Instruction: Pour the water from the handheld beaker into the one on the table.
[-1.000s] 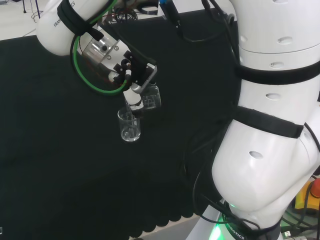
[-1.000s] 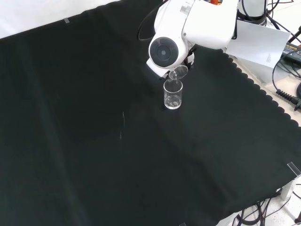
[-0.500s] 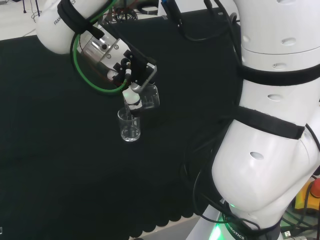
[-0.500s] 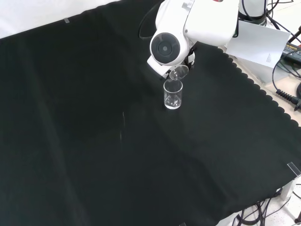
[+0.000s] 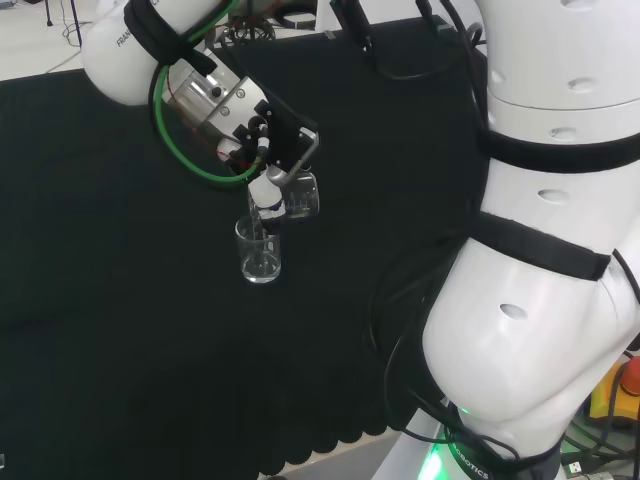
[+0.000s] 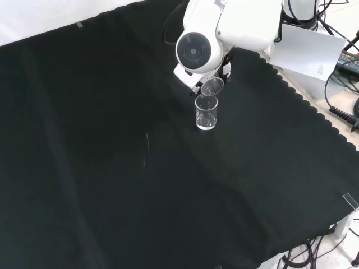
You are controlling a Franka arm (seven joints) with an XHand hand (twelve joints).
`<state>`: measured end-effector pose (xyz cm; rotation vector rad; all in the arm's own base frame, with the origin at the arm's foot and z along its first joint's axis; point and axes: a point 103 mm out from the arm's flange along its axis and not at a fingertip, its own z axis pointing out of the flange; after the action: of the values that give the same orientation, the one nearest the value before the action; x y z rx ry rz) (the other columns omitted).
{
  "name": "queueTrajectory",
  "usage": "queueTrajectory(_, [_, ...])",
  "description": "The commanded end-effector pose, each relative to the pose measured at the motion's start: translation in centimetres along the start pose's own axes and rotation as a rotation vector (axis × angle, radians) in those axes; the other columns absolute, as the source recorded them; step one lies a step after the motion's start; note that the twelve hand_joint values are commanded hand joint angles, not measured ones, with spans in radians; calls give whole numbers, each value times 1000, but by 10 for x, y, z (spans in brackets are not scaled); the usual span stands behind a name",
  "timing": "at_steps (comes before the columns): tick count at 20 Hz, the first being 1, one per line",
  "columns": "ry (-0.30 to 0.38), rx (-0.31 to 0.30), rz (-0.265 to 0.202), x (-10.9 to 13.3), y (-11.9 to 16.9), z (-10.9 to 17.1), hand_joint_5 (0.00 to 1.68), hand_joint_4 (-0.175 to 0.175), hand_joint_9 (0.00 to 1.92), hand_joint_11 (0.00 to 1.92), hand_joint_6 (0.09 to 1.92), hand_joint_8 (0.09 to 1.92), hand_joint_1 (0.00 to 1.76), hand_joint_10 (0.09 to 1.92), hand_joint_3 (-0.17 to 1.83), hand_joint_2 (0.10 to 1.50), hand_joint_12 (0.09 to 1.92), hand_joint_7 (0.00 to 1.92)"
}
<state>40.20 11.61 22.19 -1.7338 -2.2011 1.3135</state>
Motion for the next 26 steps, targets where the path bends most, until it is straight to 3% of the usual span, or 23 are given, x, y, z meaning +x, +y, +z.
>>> queueTrajectory(1, [55,-33,-13,-9,3,7,1339,175,1789,1616,491,87,1139,87,510,712,527,1785])
queueTrajectory(9, [223,-123,-86,-30,12,20,1324,175,1782,1584,514,87,1135,87,495,724,529,1779])
queueTrajectory(15, [302,-211,-144,-42,19,31,1318,175,1778,1557,524,87,1133,87,488,730,532,1776])
queueTrajectory(18, [349,-269,-209,-48,22,37,1317,175,1778,1556,526,87,1133,87,487,731,534,1776])
queueTrajectory(21, [366,-327,-241,-53,25,42,1316,175,1777,1556,527,87,1133,87,486,732,536,1775])
queueTrajectory(26, [419,-385,-257,-66,30,47,1313,175,1773,1554,531,87,1132,87,484,734,540,1774])
